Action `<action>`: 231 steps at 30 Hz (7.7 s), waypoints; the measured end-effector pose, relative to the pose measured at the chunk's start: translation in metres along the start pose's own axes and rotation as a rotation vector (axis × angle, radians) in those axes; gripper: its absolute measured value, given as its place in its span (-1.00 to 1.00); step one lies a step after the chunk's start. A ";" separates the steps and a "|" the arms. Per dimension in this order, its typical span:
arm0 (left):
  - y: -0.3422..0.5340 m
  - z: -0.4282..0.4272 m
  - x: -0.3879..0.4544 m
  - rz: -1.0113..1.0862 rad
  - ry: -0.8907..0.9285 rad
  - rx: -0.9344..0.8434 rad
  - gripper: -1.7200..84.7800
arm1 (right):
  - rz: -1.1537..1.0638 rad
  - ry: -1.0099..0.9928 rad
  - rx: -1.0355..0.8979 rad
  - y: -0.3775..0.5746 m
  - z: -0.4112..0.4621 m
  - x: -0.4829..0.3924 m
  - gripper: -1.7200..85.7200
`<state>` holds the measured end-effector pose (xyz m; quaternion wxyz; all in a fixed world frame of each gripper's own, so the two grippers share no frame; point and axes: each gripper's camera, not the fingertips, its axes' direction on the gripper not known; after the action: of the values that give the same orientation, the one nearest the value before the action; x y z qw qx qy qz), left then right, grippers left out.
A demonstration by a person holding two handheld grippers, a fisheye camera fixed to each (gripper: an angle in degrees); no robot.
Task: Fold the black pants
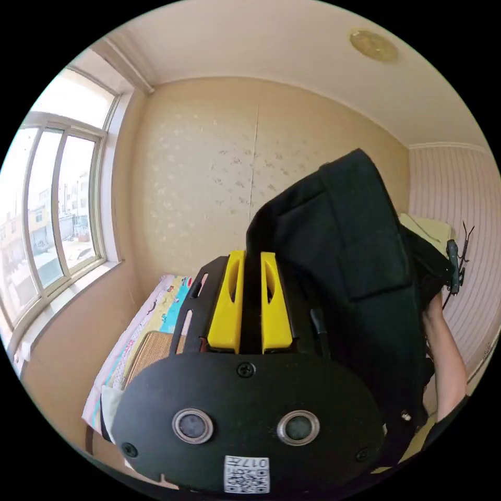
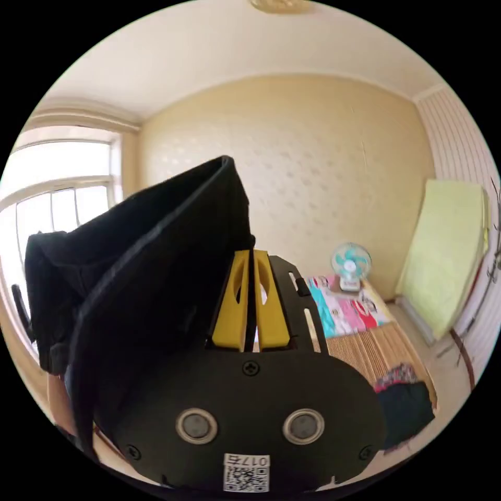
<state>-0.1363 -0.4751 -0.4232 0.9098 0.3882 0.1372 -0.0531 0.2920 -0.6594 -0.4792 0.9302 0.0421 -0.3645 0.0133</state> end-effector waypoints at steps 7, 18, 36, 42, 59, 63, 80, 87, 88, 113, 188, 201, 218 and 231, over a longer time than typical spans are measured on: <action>0.228 0.153 -0.079 0.055 0.152 -0.264 -0.82 | -0.188 -0.283 -0.061 0.149 0.145 0.043 -0.89; 0.669 0.216 -0.178 -0.176 0.030 -0.898 -0.70 | -0.107 -0.165 -0.613 0.534 0.235 0.183 -0.78; 0.673 0.013 -0.253 -0.484 -0.006 -0.707 -0.77 | 0.195 -0.203 -0.761 0.640 0.185 0.248 -0.70; 0.627 0.032 -0.180 -0.393 0.480 -0.715 -0.72 | 0.211 -0.339 -0.858 0.667 0.185 0.253 -0.89; 0.587 0.115 -0.060 -0.296 0.891 -0.992 -0.97 | -0.321 -0.820 -0.874 0.575 0.183 0.099 -0.85; 0.576 0.099 -0.076 -0.366 0.888 -0.940 -0.97 | -0.086 -0.524 -0.795 0.481 0.297 0.137 -0.64; 0.507 -0.012 -0.329 -0.623 0.726 -0.588 -0.95 | -0.294 -0.151 -0.436 0.409 0.450 -0.232 -0.88; 0.543 -0.054 -0.452 -0.671 0.331 -0.793 -0.73 | -0.285 -0.386 -0.601 0.489 0.446 -0.278 -0.77; 0.546 -0.056 -0.465 -0.673 0.307 -0.775 -0.70 | -0.275 -0.367 -0.611 0.501 0.439 -0.269 -0.76; 0.623 0.070 -0.251 -0.529 0.823 -1.206 -0.79 | -0.109 -0.473 -0.901 0.727 0.177 0.053 -0.88; 0.635 0.013 -0.226 -0.558 0.835 -0.791 -0.91 | 0.259 -1.141 -0.850 0.674 0.185 0.227 -0.87; 0.317 -0.207 -0.214 -0.097 1.261 0.196 -0.95 | -0.330 -1.563 0.071 0.404 -0.124 0.196 -0.91; 0.265 0.046 -0.201 -0.159 0.823 -0.227 -0.89 | -0.168 -0.906 -0.082 0.302 0.057 0.165 -0.91; 0.627 0.115 -0.245 -0.392 0.618 -0.788 -0.71 | 0.177 -0.701 -0.765 0.677 0.160 0.259 -0.70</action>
<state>-0.2192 -0.1255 0.1580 0.8768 -0.0179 0.4780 -0.0495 0.3362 -0.0006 -0.1401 0.6965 -0.3296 -0.6348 -0.0572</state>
